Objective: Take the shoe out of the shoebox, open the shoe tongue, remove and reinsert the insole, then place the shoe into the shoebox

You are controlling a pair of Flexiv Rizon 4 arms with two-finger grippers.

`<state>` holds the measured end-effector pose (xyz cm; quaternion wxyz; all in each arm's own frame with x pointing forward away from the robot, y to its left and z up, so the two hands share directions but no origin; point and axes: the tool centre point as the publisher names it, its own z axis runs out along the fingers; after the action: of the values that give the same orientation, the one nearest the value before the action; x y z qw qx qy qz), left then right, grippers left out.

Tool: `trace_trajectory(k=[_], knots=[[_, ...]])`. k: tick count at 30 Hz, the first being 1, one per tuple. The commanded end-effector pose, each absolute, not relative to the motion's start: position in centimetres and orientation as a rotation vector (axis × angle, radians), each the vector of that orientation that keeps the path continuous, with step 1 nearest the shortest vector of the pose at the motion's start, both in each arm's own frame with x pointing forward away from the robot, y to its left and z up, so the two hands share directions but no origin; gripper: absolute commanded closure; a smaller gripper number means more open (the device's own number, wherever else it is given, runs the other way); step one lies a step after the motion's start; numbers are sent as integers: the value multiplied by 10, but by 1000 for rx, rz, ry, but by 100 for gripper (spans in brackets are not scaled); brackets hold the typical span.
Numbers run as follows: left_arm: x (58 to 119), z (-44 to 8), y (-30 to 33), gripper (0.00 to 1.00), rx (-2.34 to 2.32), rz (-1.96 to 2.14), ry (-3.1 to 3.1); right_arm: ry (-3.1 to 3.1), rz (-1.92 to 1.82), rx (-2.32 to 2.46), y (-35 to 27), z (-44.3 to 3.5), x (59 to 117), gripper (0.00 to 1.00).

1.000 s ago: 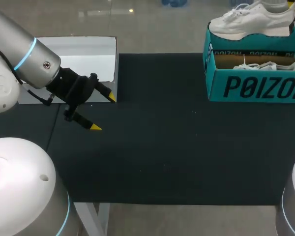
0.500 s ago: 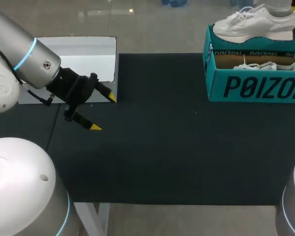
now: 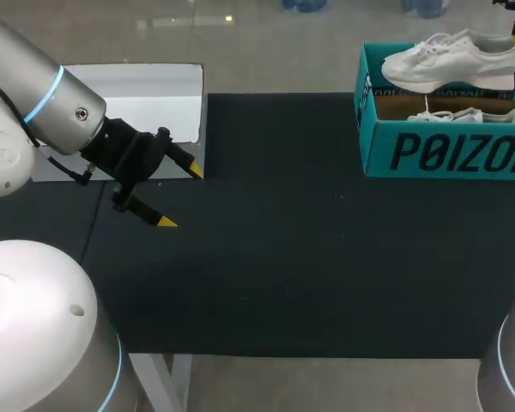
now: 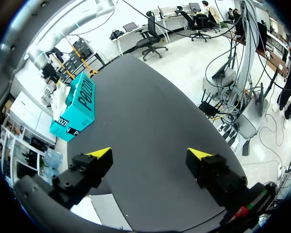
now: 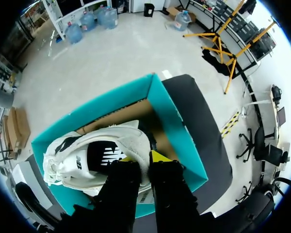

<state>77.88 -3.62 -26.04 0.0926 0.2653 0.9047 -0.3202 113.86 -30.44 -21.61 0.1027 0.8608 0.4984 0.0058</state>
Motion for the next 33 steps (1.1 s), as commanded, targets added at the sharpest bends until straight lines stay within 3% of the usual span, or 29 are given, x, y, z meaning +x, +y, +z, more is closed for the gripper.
trace_trajectory(k=[1, 21, 33], knots=[[779, -261, -37, 0, 789, -946, 2689, 1474, 27, 2543, -308, -230, 1141, 100], [779, -261, -37, 0, 789, -946, 2689, 1499, -4, 2554, -319, -305, 1154, 100], [779, -261, -37, 0, 789, -946, 2689, 1515, -13, 2551, -320, -324, 1148, 100]])
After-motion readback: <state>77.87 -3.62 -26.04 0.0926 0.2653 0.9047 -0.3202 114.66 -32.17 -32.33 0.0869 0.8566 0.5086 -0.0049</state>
